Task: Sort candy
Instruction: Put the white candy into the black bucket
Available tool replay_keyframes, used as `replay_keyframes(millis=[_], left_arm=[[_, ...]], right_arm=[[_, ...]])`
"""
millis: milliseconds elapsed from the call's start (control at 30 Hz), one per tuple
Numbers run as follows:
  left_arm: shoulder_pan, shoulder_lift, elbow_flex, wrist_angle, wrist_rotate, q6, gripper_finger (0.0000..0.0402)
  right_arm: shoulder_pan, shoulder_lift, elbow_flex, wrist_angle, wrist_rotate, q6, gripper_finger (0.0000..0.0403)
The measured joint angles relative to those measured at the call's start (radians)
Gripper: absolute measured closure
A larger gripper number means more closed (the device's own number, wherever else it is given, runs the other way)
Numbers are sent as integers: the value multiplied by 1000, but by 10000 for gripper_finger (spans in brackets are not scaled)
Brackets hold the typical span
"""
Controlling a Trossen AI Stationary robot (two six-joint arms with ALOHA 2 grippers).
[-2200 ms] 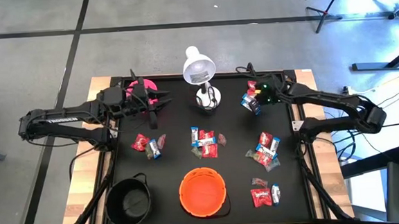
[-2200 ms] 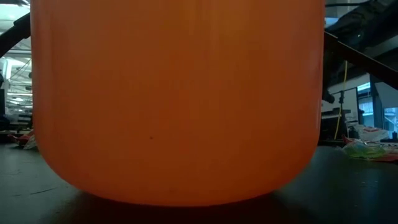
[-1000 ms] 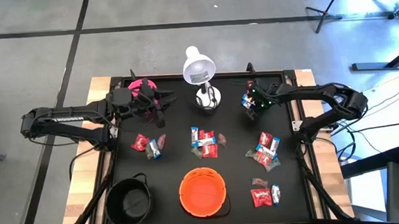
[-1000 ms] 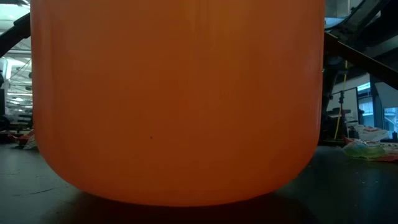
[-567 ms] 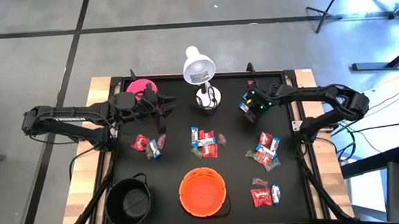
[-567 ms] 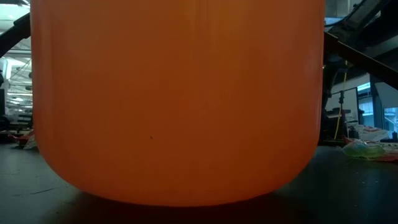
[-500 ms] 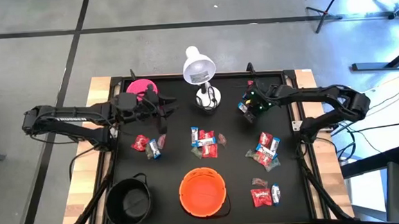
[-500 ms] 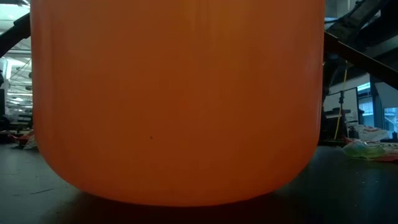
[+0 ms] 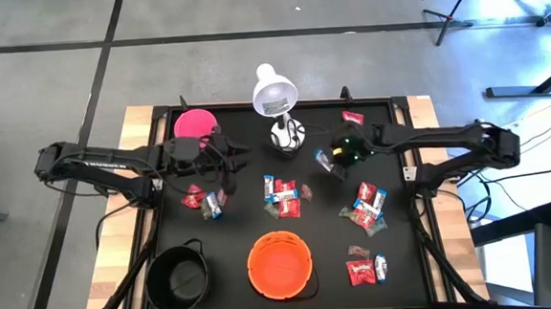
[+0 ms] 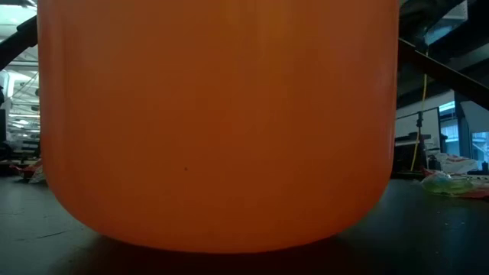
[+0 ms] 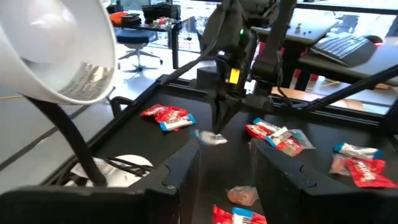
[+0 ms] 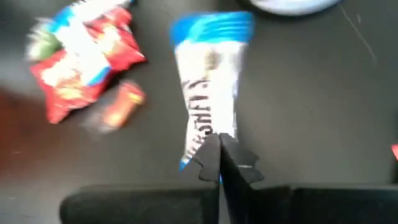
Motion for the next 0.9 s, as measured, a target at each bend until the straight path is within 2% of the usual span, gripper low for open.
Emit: replay_keyframes(millis=[300,500,667,900], left_arm=[[-28,33,0,35,0,-12,271],[-28,53,-1,39,-1,-12,271],[-28,63,0,45,-16,-7,271],[-28,62,0,59,-20,-4,271]], right_arm=[[85,-47,42,-11,92,14,402],[83,-20,10,-21,28,-33,387],[84,24,-42,-44,-50,-38,335],[83,83,-104,-14,-57,20,243]])
